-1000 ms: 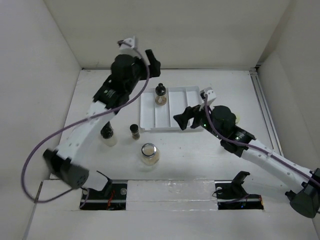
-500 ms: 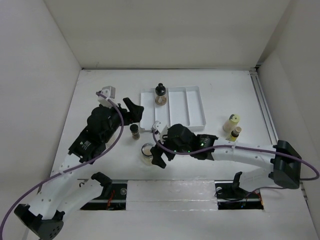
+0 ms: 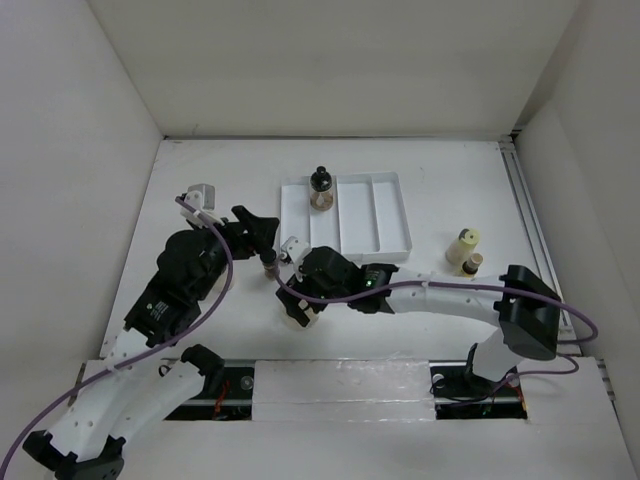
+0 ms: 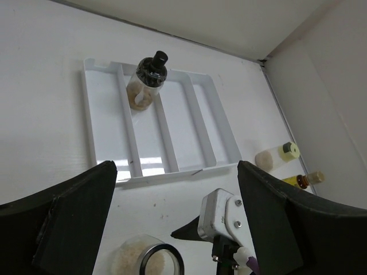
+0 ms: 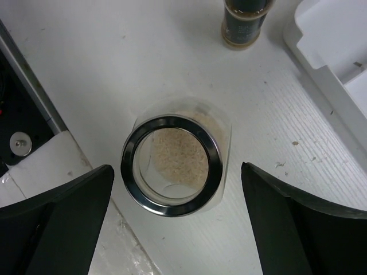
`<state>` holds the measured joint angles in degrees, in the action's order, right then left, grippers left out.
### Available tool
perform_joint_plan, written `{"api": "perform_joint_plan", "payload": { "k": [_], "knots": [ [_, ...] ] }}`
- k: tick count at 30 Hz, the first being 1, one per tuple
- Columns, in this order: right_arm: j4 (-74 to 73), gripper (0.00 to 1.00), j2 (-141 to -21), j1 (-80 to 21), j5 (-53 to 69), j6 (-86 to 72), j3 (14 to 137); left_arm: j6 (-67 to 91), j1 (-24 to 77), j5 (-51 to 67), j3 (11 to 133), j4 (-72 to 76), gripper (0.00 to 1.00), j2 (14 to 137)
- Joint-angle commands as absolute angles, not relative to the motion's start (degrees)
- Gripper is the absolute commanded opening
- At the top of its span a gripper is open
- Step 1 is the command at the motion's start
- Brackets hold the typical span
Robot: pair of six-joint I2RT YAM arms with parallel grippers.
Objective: Organize the condiment bottles
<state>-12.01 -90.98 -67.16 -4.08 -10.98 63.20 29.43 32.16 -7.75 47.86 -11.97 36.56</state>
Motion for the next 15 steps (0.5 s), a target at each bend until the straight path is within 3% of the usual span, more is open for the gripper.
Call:
{"api": "perform_joint_plan", "payload": {
  "k": [1,15],
  "knots": [
    [-10.28,0.97,-91.84,-67.32,-5.27,-11.69,66.97,28.21,32.26,-7.47,47.81,-9.76,0.82,36.56],
    [-13.18,0.94,-95.36,-69.61,-12.38,-14.67,68.99,27.69,32.26,-7.47,47.29,-8.61,0.82,35.51]
  ]
}}
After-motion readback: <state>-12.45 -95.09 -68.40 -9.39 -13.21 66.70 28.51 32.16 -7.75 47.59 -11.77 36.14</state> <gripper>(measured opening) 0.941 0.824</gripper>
